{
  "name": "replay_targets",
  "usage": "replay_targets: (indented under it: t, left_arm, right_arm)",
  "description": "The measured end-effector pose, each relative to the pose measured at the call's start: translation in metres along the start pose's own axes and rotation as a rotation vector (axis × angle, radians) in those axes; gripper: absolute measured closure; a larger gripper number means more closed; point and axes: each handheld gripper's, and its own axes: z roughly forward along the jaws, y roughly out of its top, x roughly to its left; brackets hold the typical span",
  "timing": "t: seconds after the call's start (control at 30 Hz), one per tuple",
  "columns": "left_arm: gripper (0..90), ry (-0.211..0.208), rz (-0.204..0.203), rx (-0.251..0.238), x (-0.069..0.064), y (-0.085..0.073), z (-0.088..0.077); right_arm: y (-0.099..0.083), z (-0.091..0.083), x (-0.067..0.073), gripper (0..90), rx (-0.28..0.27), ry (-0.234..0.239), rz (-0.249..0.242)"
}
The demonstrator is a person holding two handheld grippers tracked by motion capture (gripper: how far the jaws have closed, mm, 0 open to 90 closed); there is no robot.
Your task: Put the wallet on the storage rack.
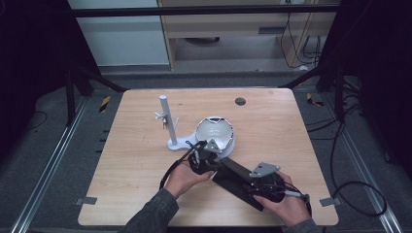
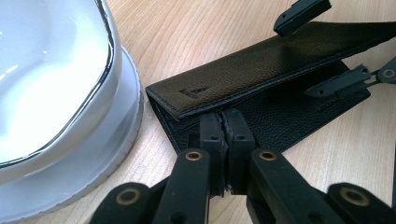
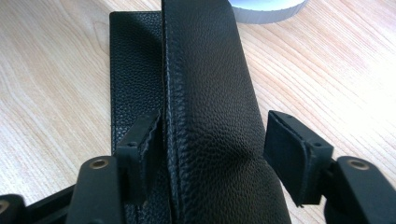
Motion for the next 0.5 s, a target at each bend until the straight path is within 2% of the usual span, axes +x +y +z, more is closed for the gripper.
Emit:
replay_targets:
  t: [0.33, 0.43, 0.5]
  left_arm:
    - [86.9, 0.002, 0.002, 0.004, 0.0, 0.0023, -0.0007]
    - [84.6, 0.004, -0.002, -0.001, -0.001, 0.0019, -0.0021]
    - [80.7, 0.013, -0.014, -0.014, -0.0027, 0.001, -0.0046]
  right_arm:
    - [0.0029, 0.004, -0.0013, 43.3, 0.023, -0.001, -0.013]
    - [0.0027, 0.0048, -0.0017, 49.2, 0.032, -0.01, -0.022]
    - [0.0036, 0.0036, -0.0025, 56.2, 0.031, -0.021, -0.03]
